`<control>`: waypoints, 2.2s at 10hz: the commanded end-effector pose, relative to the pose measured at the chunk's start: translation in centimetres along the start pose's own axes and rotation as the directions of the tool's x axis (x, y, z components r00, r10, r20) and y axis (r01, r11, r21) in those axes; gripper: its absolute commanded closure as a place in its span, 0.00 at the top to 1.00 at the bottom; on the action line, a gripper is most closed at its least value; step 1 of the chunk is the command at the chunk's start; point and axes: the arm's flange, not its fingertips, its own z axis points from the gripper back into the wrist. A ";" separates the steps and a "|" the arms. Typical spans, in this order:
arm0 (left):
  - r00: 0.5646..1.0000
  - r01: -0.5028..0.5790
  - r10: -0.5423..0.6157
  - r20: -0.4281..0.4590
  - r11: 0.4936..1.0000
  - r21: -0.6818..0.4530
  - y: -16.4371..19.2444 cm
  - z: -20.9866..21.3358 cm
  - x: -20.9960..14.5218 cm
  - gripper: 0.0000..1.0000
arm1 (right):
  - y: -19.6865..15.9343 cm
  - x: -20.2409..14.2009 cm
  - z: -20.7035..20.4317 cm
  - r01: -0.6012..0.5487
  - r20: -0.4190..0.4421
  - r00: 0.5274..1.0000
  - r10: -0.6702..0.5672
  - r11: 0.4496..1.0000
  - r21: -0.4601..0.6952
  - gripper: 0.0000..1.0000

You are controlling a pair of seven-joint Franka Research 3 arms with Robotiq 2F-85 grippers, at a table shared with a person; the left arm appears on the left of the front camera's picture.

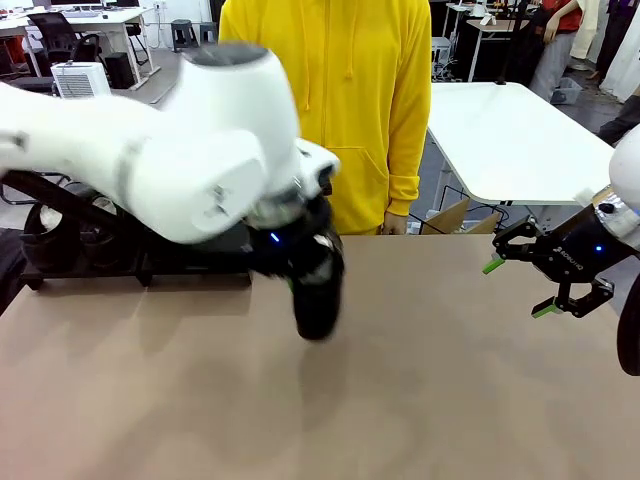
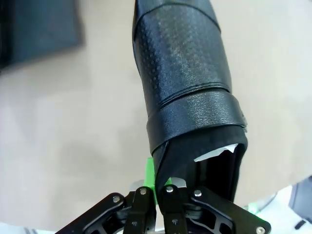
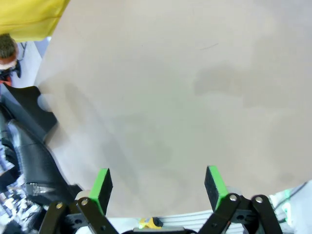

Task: Organize the shoes by placing them on the stand.
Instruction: Place the Shoe from the middle of the table onto the Shoes Stand.

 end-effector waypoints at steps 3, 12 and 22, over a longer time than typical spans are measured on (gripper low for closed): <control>0.993 -0.068 0.056 0.100 0.991 0.120 5.3 0.5 3.0 0.00 | 0.0 0.1 0.1 -0.019 0.004 1.000 0.019 1.000 0.004 1.00; 0.940 -0.140 0.102 0.325 0.985 0.096 8.2 -1.7 7.2 0.00 | 0.0 0.1 0.1 -0.019 0.004 1.000 0.019 1.000 0.004 1.00; 0.909 -0.236 0.134 0.394 0.946 0.224 12.4 -8.8 13.8 0.00 | 0.0 0.1 0.1 -0.019 0.004 1.000 0.019 1.000 0.004 1.00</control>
